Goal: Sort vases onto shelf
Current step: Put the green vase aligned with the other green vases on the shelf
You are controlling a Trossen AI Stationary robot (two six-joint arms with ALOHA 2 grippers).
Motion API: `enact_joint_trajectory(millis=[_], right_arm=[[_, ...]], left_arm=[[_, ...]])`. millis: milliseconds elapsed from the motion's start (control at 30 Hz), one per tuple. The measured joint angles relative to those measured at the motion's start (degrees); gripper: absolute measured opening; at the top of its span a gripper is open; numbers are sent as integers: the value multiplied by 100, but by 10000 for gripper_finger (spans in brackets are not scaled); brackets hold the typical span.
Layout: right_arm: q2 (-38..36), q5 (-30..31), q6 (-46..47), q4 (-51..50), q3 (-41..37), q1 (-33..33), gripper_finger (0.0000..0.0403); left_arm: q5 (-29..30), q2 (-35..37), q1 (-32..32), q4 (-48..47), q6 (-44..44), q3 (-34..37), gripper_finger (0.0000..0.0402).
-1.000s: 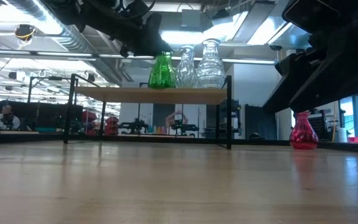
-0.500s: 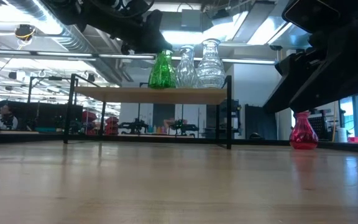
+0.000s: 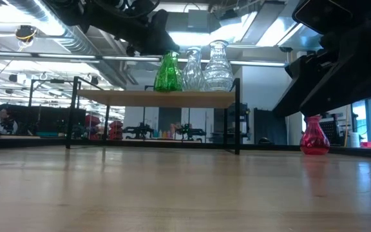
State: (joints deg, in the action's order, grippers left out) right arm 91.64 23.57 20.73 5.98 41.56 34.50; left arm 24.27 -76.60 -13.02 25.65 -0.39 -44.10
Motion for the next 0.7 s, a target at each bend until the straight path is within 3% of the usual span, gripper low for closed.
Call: enact_joint_trajectory(millis=[333, 567, 700], right_arm=[[0, 0, 2, -2, 0, 0, 253], [0, 0, 1, -3, -2, 0, 253], [46, 0, 0, -15, -2, 0, 253]], left_arm=[[3, 62, 0, 210, 97, 0, 237], [22, 515, 22, 215, 95, -2, 237], [-127, 842, 233, -262, 51, -9, 237]])
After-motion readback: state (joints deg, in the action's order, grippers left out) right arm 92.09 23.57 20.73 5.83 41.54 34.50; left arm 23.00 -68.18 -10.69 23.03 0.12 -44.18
